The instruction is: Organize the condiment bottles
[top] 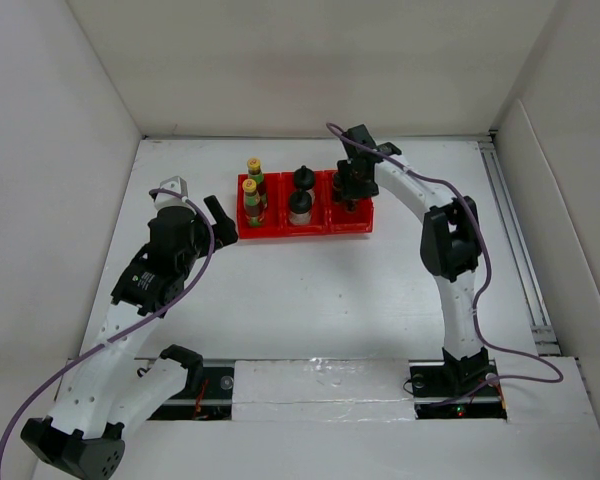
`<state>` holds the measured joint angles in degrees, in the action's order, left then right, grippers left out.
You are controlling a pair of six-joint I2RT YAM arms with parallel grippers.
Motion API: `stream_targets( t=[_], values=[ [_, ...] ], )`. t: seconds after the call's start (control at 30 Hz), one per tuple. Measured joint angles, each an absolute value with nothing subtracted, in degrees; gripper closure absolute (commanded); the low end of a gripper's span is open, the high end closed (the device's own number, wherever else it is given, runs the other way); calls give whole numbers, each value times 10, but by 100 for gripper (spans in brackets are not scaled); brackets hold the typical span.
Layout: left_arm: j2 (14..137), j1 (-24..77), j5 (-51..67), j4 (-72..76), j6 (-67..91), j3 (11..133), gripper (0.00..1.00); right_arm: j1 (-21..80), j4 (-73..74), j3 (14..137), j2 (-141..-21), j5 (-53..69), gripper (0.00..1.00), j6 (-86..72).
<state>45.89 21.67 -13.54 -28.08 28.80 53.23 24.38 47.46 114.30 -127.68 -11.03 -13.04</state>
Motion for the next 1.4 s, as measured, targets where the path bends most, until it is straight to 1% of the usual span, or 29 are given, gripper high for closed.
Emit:
stream_targets(
  t=[0.07,0.13,0.17,0.47,0.67,0.8,0.93,1.1,1.13,1.17,1.23,1.3,1.4],
  values=[
    [459,217,-135,-281,288,532,1,244,475,1143,-1277,-108,43,-131],
    [459,217,-135,-281,288,532,1,244,474,1143,-1277,-104,34,-132],
    [459,217,-135,-281,288,532,1,244,473,1143,-1277,-102,33,-132],
    [459,217,-136,-281,288,532,1,244,478,1143,-1264,-101,32,-130],
    [459,217,-138,-281,289,532,1,241,485,1133,-1186,-98,32,-130],
    [459,217,-148,-281,292,532,1,240,481,1100,-1093,-98,32,-130],
    [458,217,-164,-284,298,532,1,250,474,1020,-981,-111,31,-132],
    [449,217,-186,-295,307,533,1,320,456,850,-771,-147,29,-140],
    [444,217,-190,-298,309,533,1,337,460,828,-733,-153,25,-142],
    [439,217,-195,-301,311,533,1,352,458,806,-692,-160,13,-146],
    [428,217,-204,-309,314,535,1,369,459,769,-613,-172,0,-153],
    [416,217,-214,-320,316,543,1,372,458,740,-533,-179,0,-154],
    [397,217,-234,-340,318,566,1,372,476,727,-448,-187,0,-157]
  ],
)
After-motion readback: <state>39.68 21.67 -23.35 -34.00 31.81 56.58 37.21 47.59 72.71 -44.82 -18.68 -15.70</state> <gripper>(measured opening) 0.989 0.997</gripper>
